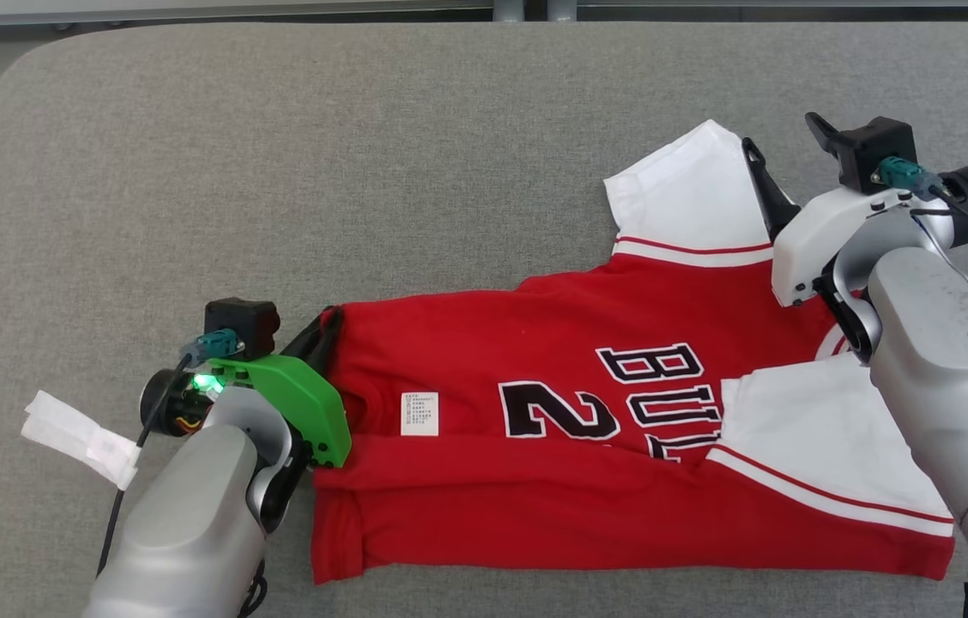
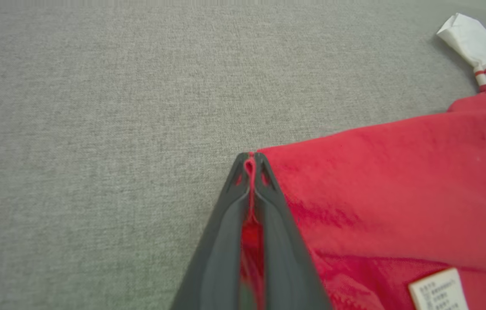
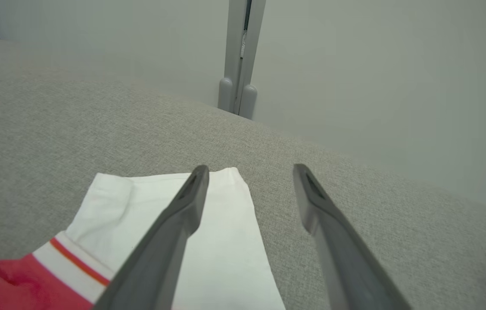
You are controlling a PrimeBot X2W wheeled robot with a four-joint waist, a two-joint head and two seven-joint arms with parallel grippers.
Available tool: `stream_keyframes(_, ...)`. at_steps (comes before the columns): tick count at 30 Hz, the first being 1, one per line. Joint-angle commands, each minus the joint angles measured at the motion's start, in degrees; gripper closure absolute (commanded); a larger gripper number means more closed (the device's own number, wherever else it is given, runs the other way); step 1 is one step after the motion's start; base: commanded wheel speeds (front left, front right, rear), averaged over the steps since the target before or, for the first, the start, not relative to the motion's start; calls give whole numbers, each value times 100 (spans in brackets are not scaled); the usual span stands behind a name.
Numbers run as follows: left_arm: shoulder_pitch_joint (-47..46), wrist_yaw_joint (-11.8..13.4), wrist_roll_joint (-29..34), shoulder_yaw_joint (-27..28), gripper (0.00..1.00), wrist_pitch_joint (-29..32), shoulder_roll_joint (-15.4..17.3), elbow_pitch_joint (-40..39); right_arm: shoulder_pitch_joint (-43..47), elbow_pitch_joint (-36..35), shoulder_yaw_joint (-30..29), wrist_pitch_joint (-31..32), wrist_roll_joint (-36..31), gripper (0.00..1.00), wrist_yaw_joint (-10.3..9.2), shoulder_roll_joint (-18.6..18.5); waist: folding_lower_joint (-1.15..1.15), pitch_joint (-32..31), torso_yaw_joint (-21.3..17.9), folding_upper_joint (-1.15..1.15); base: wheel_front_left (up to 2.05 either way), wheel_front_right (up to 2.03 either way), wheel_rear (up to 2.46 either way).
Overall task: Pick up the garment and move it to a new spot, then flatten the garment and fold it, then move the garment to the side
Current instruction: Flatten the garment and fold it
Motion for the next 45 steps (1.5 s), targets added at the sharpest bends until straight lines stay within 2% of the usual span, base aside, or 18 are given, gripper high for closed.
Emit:
stream_keyframes(1, -116, -19, -54, -30, 100, -113, 63, -43, -124, 95, 58, 24, 30, 0, 1, -26, -1, 55, 72, 0, 0, 0, 0)
stream_keyframes(6, -229, -19, -165, -196, 100, -433, 88, -300, -469, 477, 308, 234, 81, 0, 1, -120, -1, 196, 319, 0, 0, 0, 0)
stream_keyframes(12, -335, -19, -231, -410, 100, -507, 63, -692, -973, 871, 518, 547, 255, 0, 1, -252, -1, 450, 582, 0, 0, 0, 0)
stream_keyframes(23, -418, -6, -209, -502, 100, -610, 98, -1111, -1454, 1438, 710, 1195, 660, 0, 1, -273, -1, 739, 720, 0, 0, 0, 0)
stream_keyframes(24, -397, 5, -214, -499, 100, -612, 111, -1133, -1436, 1489, 687, 1290, 731, 20, 1, -246, -1, 726, 705, 0, 0, 0, 0)
stream_keyframes(25, -380, 14, -219, -500, 100, -616, 117, -1146, -1398, 1512, 693, 1379, 781, 63, 1, -213, -1, 717, 695, 0, 0, 0, 0)
stream_keyframes(26, -364, 15, -228, -499, 100, -626, 128, -1163, -1365, 1531, 693, 1475, 866, 100, 1, -170, -1, 706, 681, 0, 0, 0, 0)
stream_keyframes(29, -359, 19, -264, -482, 100, -625, 143, -1168, -1359, 1552, 725, 1627, 1032, 100, 1, -169, -1, 700, 655, 0, 0, 0, 0)
stream_keyframes(33, -416, 35, -295, -445, 100, -658, 147, -1078, -1446, 1499, 774, 1523, 1144, 100, 0, -199, -1, 701, 634, 0, 0, 0, 0)
stream_keyframes(37, -387, 31, -318, -458, 100, -691, 126, -909, -1478, 1447, 773, 1110, 1218, 100, 1, -255, -1, 536, 577, 0, 0, 0, 0)
stream_keyframes(45, -107, 18, -411, -446, 100, -753, 195, -653, -978, 1169, 825, 288, 1562, 100, 1, -297, -1, -57, 291, 0, 0, 0, 0)
